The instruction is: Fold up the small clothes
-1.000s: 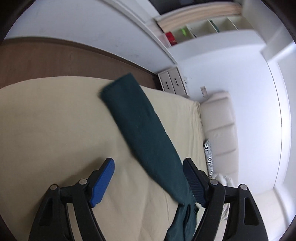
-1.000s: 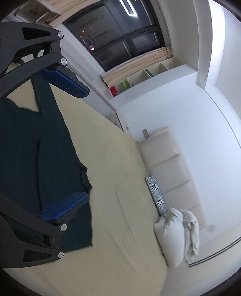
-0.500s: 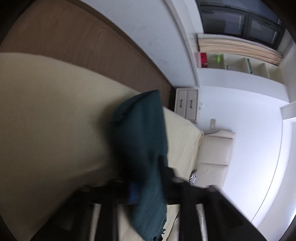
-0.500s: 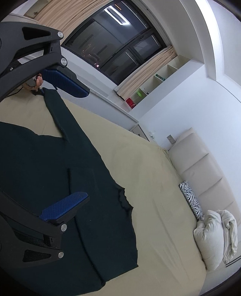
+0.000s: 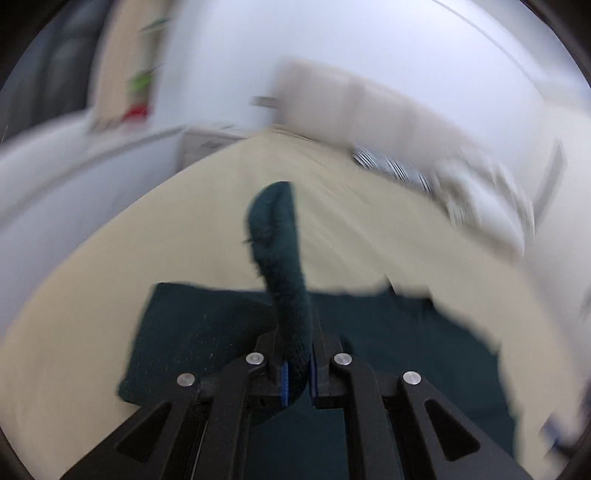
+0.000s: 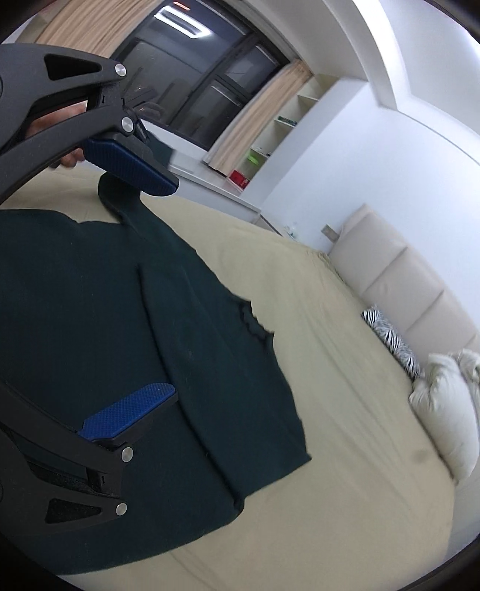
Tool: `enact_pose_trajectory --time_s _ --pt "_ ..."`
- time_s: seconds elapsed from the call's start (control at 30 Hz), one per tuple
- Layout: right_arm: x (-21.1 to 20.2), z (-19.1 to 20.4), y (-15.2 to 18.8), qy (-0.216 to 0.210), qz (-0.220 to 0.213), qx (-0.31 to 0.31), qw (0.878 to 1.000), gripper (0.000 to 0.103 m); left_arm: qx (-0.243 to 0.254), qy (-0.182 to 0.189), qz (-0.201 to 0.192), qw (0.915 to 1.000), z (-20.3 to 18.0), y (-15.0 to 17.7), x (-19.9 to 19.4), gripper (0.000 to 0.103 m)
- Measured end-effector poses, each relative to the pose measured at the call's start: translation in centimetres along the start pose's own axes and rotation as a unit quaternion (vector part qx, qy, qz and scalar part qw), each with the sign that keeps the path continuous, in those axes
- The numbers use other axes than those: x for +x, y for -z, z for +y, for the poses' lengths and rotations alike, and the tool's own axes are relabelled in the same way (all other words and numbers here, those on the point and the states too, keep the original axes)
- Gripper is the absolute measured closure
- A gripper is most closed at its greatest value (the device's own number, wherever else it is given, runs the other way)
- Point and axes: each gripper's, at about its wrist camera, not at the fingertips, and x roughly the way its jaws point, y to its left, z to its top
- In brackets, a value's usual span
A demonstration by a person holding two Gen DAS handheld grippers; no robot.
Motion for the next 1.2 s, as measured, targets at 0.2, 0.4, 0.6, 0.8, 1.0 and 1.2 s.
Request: enact_pose_trajectory --time_s 0.2,0.4,0.6,0.8,1.0,1.2 --pt "1.8 -4.8 0.6 0.012 0.052 0.060 0.997 0.000 0.128 0.008 0.093 0.9874 -9.0 7.2 5.7 0.073" --pt "6.6 -6.1 1.6 -0.009 0.123 0.103 0.987 0.004 0.093 0.015 0.072 0.9930 -5.8 7.9 2.7 0.031" --pt "14.1 -3.5 2.9 -0.046 0.219 0.119 0.967 0.028 0.015 0.026 0.072 0.9969 -1.9 10.1 1.1 0.023" --pt "19.6 -1.1 5.5 -0.045 0.293 0.127 0.947 0.057 0.009 0.034 0.065 0.9973 -2.0 10.5 0.9 0.023" --pt "20.4 0.9 4.1 -0.014 0.282 0.051 0.958 0.095 -0.070 0.054 0.053 0.9947 1.4 11.0 -1.4 0.023" --pt "17.8 1.5 -0.2 0.027 0.233 -0.039 0.971 0.096 -0.124 0.052 0.067 0.9887 4.8 12.0 -1.7 0.039"
